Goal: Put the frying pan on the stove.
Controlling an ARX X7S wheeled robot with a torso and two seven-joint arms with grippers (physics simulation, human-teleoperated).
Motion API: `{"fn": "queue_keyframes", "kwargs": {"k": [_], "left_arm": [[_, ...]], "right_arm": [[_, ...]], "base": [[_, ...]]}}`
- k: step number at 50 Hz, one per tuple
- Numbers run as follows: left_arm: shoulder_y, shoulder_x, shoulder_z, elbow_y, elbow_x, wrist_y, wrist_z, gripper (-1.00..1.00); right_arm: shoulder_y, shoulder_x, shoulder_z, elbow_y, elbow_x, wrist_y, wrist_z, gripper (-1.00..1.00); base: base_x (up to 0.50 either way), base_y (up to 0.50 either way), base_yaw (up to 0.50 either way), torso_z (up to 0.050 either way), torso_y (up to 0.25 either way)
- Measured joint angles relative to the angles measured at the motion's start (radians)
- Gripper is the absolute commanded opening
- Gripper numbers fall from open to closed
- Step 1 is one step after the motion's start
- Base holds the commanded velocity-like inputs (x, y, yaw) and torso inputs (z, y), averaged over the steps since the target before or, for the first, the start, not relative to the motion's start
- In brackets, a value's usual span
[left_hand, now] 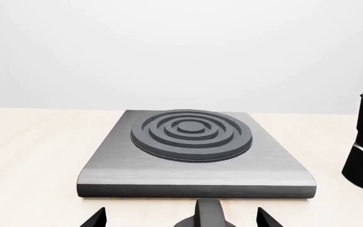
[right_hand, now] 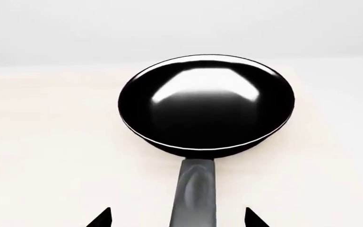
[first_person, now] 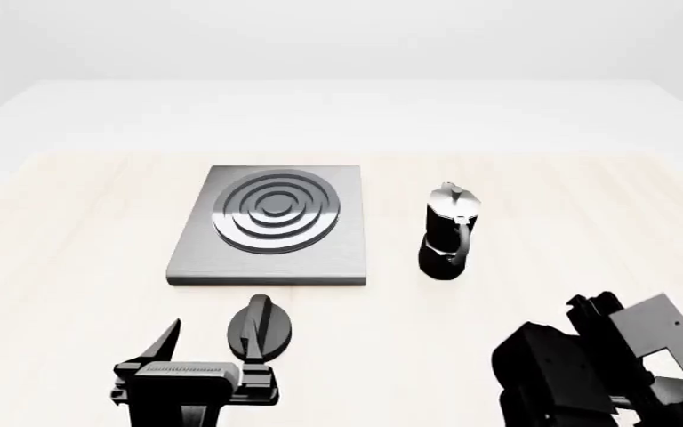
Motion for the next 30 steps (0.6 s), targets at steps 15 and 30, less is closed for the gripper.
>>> {"fn": "queue_keyframes", "kwargs": {"k": [15, 30], "left_arm": [[0.0, -0.003, 0.007, -0.008, -0.002, 0.007, -0.003, 1.0], [0.002, -0.006, 0.013, -0.015, -0.004, 0.017, -0.006, 1.0]], "right_arm": [[0.002, 0.006, 0.025, 0.055, 0.027, -0.024, -0.017, 1.0], [-0.001, 0.002, 0.055, 0.114, 0.073, -0.042, -0.037, 1.0]], "base": [[0.0, 0.0, 0.0, 0.0, 0.0], [0.0, 0.0, 0.0, 0.0, 0.0]]}}
